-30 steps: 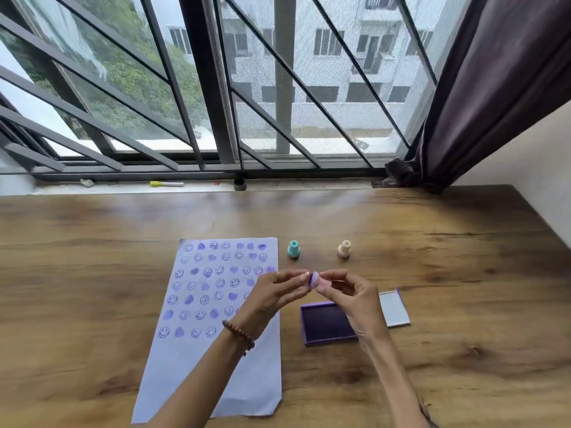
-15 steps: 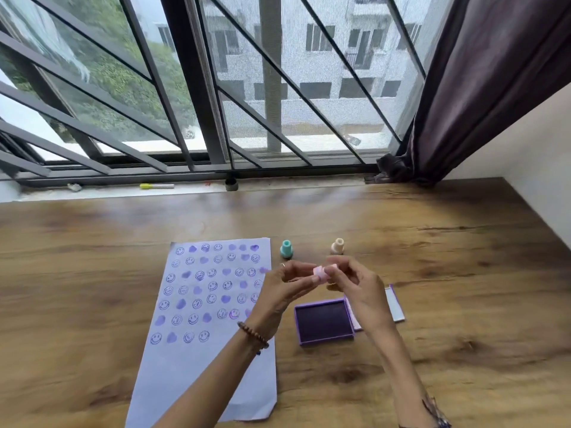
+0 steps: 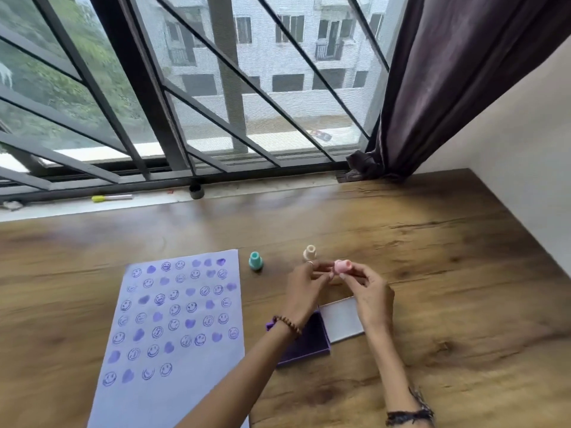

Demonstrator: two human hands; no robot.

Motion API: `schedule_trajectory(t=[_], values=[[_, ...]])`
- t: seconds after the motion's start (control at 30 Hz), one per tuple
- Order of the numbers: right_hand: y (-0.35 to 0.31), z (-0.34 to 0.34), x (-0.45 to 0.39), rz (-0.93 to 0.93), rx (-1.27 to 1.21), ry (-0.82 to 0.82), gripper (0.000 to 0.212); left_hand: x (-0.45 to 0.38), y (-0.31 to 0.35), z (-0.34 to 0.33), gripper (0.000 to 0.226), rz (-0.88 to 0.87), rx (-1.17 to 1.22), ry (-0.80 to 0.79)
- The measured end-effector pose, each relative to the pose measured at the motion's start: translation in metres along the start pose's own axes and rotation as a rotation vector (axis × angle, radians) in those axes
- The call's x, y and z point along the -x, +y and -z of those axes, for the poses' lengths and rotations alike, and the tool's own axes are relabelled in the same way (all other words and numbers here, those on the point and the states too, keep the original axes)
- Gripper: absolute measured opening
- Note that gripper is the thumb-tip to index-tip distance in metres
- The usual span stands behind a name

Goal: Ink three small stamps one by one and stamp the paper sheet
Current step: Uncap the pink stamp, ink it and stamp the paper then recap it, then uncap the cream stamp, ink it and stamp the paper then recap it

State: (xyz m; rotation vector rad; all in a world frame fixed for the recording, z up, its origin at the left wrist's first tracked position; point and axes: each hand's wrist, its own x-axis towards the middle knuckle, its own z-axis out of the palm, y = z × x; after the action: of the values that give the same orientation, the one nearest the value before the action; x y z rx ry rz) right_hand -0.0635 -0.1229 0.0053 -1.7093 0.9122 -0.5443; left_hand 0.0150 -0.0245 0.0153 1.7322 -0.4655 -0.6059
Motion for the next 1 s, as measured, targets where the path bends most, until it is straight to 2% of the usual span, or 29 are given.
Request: schedule_trajectory(t=[0.07, 0.17, 0.33, 0.4, 0.5, 0.63, 0.77, 0.83, 1.0], values=[[0.000, 0.001, -0.013, 0.038, 0.080, 0.061, 0.016, -0.010, 0.000, -0.012, 0.026, 0.055, -0.012, -0.052], [-0.001, 0.000, -0.029, 0.071, 0.189, 0.103, 0.013, -0.022, 0.000, -0.029, 0.034, 0.171, 0.091, -0.121], [-0.006, -0.004, -0.042, 0.059, 0.246, 0.134, 0.015, -0.028, 0.009, -0.035, 0.033, 0.144, 0.056, -0.156], [-0.007, -0.006, -0.036, 0.060, 0.272, 0.211, 0.019, -0.024, 0.005, -0.026, 0.029, 0.171, 0.046, -0.132], [-0.007, -0.014, -0.018, 0.118, 0.328, 0.314, 0.016, -0.014, -0.008, -0.001, 0.022, 0.275, 0.096, 0.018], [-0.010, -0.037, -0.002, 0.171, 0.357, 0.145, 0.010, -0.007, -0.017, 0.023, 0.016, 0.257, 0.036, 0.187], [-0.014, -0.056, -0.007, 0.158, 0.362, 0.020, 0.019, -0.015, -0.011, 0.023, 0.033, 0.194, 0.029, 0.150], [-0.018, -0.058, -0.009, 0.151, 0.354, 0.003, 0.021, -0.018, -0.010, 0.024, 0.030, 0.182, 0.021, 0.133], [-0.019, -0.050, 0.000, 0.175, 0.292, -0.078, 0.016, -0.006, -0.010, 0.032, 0.012, 0.182, 0.184, 0.186]])
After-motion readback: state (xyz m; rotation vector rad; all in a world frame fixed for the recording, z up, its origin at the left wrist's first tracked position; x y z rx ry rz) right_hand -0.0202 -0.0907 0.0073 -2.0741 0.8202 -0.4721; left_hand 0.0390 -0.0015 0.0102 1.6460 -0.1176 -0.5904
